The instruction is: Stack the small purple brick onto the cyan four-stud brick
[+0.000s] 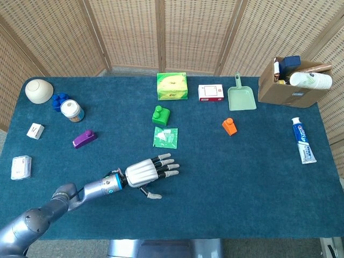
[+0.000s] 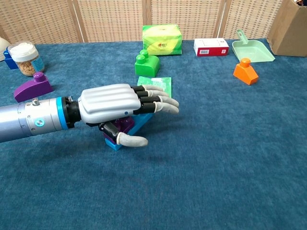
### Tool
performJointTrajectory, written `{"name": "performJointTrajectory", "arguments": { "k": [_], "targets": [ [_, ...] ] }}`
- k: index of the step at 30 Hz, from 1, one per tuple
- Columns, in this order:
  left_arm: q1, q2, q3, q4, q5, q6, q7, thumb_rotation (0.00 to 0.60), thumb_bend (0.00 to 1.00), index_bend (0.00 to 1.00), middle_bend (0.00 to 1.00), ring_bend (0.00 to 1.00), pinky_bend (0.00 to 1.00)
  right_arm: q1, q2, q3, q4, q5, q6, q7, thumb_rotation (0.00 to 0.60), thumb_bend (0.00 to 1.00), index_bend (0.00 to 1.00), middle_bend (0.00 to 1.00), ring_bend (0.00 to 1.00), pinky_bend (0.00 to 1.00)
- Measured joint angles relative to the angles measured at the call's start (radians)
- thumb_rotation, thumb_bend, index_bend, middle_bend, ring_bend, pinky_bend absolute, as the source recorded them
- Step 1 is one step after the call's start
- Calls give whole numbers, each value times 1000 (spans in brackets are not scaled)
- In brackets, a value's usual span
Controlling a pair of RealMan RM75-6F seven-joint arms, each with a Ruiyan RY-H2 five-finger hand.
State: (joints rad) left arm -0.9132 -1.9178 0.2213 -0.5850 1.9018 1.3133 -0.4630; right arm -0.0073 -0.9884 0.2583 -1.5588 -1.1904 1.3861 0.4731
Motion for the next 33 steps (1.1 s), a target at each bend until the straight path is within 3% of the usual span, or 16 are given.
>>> {"name": "performJointTrajectory", "arguments": {
  "k": [33],
  "targets": [
    [12,-23,15,40,-18,-48,-3,0,273,67,0,0,0,-8,4,1,-8,1,9,-7,600,178,339,192,0,133]
  ]
}}
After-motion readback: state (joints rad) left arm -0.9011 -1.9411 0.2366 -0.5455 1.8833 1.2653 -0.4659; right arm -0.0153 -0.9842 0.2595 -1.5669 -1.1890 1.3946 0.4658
